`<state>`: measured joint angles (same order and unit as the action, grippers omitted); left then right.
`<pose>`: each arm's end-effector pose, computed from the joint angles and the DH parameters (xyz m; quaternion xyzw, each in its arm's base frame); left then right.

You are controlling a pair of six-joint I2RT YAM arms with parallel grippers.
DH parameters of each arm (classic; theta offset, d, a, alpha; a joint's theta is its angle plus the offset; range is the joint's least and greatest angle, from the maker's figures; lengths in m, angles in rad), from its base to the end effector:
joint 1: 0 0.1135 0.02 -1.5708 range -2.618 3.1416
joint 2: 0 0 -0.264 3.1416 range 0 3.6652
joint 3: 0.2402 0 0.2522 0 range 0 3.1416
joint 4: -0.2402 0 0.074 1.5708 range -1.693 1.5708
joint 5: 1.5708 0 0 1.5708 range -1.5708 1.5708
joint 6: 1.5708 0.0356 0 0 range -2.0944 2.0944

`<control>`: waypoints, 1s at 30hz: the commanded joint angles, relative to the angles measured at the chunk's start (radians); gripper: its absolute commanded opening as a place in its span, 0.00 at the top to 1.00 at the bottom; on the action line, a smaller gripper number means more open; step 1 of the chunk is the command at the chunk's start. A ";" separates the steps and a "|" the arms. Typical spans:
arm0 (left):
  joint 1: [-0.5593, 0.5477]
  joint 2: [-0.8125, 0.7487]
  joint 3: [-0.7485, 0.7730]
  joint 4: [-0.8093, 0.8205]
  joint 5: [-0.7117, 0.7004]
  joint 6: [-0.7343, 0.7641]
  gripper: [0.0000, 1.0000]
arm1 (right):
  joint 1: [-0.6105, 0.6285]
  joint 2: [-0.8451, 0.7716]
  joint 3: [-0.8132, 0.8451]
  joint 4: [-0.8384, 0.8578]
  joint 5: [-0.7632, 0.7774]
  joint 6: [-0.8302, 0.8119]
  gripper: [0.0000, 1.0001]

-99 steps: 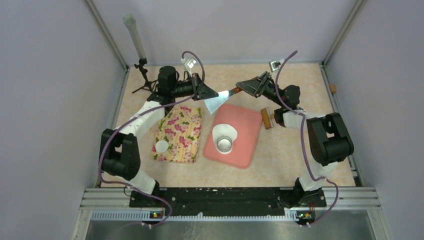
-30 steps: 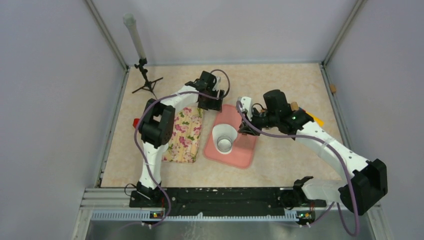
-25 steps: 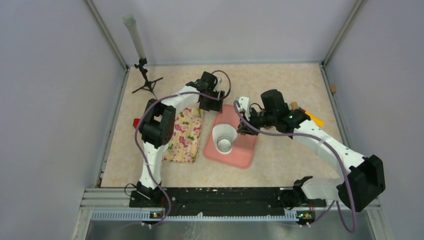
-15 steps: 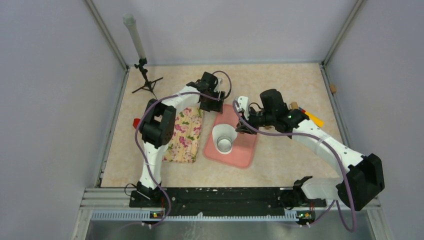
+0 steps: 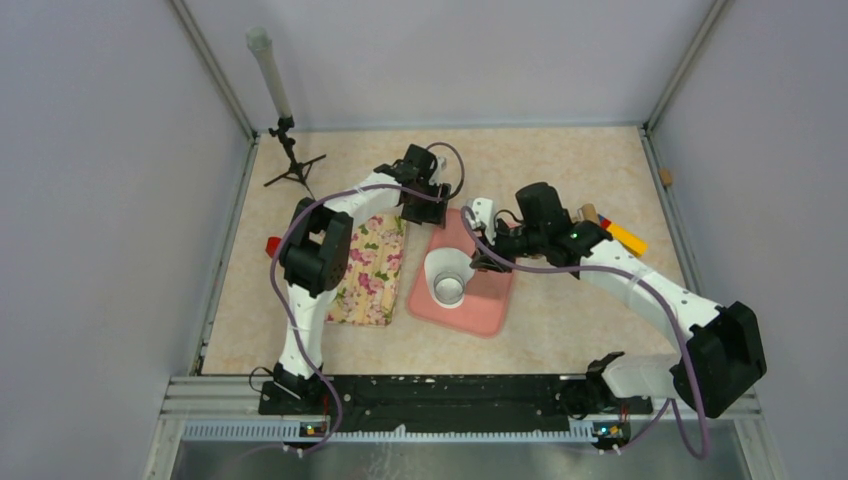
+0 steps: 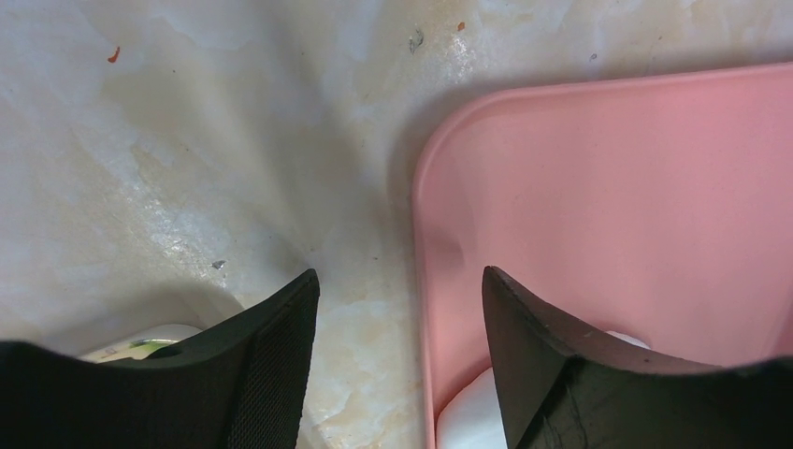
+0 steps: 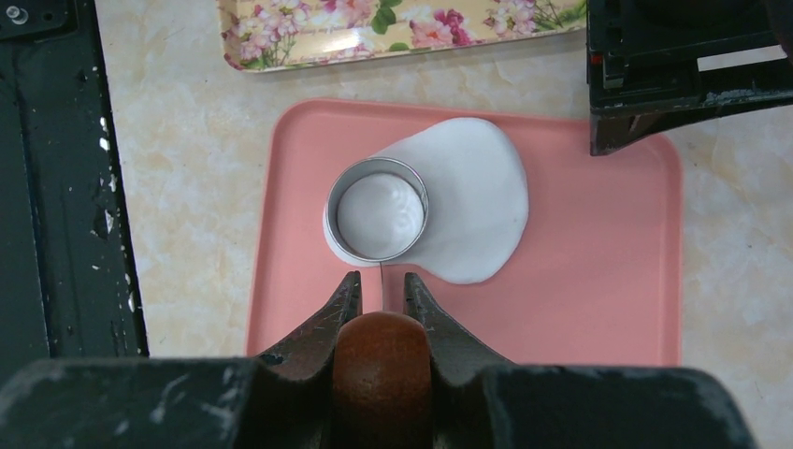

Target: Roll out the dumpling wrappers from the dough

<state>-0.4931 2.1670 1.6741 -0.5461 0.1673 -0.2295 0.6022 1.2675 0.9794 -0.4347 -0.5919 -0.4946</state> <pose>0.4092 -0.2266 0.1749 0.1481 0.9503 -0.1680 0.2165 0.2118 0.1697 0.2849 -0.5569 0.6814 0.2866 0.3787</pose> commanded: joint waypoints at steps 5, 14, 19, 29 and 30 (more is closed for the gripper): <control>-0.010 0.002 0.024 0.003 0.008 0.010 0.39 | 0.025 0.004 -0.019 0.048 0.018 -0.036 1.00; -0.015 0.000 0.021 0.000 0.005 0.010 0.42 | 0.028 -0.003 -0.030 0.060 0.032 -0.046 1.00; -0.013 0.000 0.018 0.000 0.003 0.010 0.41 | 0.028 -0.022 -0.006 0.028 0.012 -0.059 1.00; -0.016 -0.003 0.016 0.000 0.005 0.009 0.42 | 0.028 -0.033 -0.003 0.010 -0.002 -0.069 1.00; -0.015 -0.005 0.015 0.000 0.004 0.010 0.42 | 0.028 -0.035 0.002 0.000 -0.003 -0.070 1.00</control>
<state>-0.5053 2.1670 1.6741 -0.5476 0.1673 -0.2295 0.6151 1.2697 0.9615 -0.4179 -0.5777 -0.5320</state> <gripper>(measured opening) 0.579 0.163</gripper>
